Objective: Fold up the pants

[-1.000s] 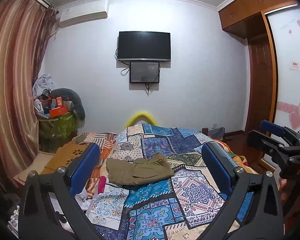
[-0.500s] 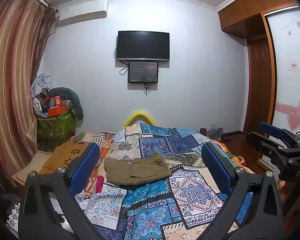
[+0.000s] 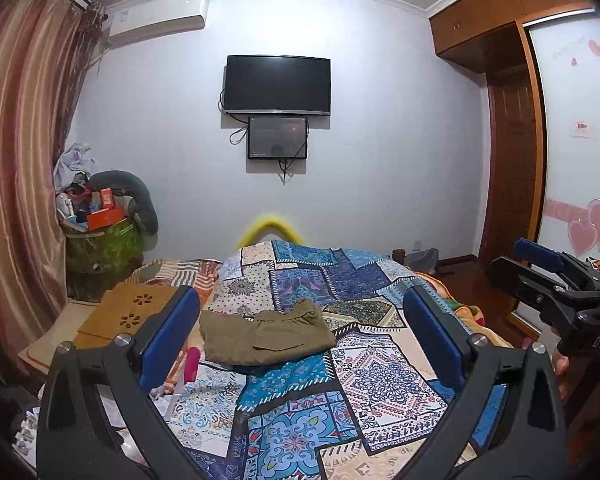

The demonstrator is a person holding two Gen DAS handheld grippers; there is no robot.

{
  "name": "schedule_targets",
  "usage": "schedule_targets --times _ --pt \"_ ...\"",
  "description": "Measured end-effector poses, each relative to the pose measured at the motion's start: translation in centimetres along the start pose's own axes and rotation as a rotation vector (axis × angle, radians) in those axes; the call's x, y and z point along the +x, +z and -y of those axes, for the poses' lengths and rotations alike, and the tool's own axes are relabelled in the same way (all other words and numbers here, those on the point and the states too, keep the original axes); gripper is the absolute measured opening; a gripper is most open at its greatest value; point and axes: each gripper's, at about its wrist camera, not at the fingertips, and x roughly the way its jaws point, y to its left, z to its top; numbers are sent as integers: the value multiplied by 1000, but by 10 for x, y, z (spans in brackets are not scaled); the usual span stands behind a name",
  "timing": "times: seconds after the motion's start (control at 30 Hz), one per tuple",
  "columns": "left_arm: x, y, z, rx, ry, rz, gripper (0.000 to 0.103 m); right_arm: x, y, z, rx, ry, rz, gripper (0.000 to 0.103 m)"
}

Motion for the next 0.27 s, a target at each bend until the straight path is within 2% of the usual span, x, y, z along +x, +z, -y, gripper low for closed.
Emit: schedule_targets --times 0.27 --pt "5 -2 -1 -3 -4 -9 103 1 -1 0 3 -3 -9 103"
